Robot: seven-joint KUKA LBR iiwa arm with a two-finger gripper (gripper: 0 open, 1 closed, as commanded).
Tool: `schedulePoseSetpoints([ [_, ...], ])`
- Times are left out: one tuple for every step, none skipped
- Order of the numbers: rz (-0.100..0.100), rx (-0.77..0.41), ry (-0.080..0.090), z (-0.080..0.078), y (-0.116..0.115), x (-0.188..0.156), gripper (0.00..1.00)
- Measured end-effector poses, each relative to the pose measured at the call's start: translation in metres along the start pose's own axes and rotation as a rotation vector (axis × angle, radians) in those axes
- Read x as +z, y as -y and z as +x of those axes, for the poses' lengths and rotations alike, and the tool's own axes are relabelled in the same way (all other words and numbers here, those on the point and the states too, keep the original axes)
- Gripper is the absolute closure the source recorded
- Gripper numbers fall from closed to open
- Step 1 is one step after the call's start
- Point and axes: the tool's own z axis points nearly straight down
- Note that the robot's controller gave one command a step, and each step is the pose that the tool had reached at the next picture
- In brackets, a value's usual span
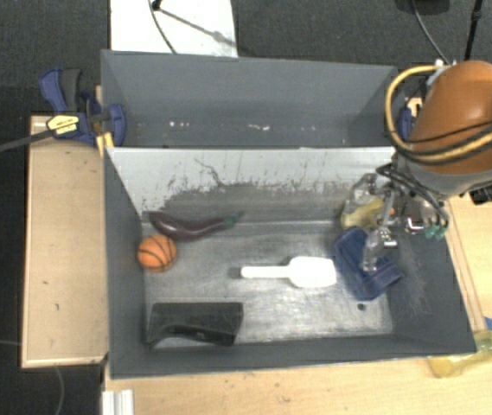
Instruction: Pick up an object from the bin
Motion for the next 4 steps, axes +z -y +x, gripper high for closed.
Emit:
schedulePoseSetpoints([
  [0.000,0.000,0.000,0.000,0.000,0.000,0.00],
  [0.002,-0.049,0.007,0.009,-0.010,0.024,0.00],
  [-0.001,-0.080,0.005,0.016,-0.020,0.075,0.00],
  [-0.002,-0.120,0.013,0.010,-0.075,0.129,1.00],
])
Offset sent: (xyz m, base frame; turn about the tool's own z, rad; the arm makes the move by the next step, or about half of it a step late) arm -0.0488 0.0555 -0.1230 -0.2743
